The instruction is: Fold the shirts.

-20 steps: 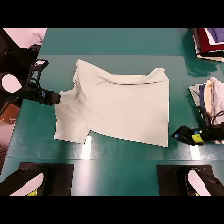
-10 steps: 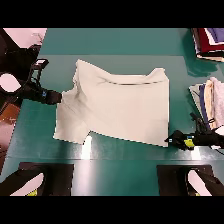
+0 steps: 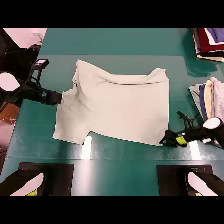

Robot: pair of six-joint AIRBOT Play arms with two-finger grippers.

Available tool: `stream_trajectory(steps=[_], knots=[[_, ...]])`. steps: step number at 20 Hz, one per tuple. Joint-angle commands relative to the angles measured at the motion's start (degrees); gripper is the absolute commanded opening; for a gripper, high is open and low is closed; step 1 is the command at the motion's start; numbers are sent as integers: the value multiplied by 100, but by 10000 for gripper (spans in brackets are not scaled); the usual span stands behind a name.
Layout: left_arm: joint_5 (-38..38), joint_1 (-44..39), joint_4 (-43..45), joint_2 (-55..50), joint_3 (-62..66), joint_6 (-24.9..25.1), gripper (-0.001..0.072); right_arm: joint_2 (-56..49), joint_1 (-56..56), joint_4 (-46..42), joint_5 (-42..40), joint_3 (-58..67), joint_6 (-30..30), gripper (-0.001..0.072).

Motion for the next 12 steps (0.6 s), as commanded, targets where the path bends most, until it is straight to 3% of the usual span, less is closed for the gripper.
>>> stream_trajectory(steps=[1,6,12], knots=[[138,4,-264,177,573,33,27,330,334,190,214,1165,251,12],[367,4,-184,717,2977,2,29,1379,-50,144,-479,3930,501,11],[564,4,-186,896,5974,0,29,1762,-1200,138,-739,6887,345,12]])
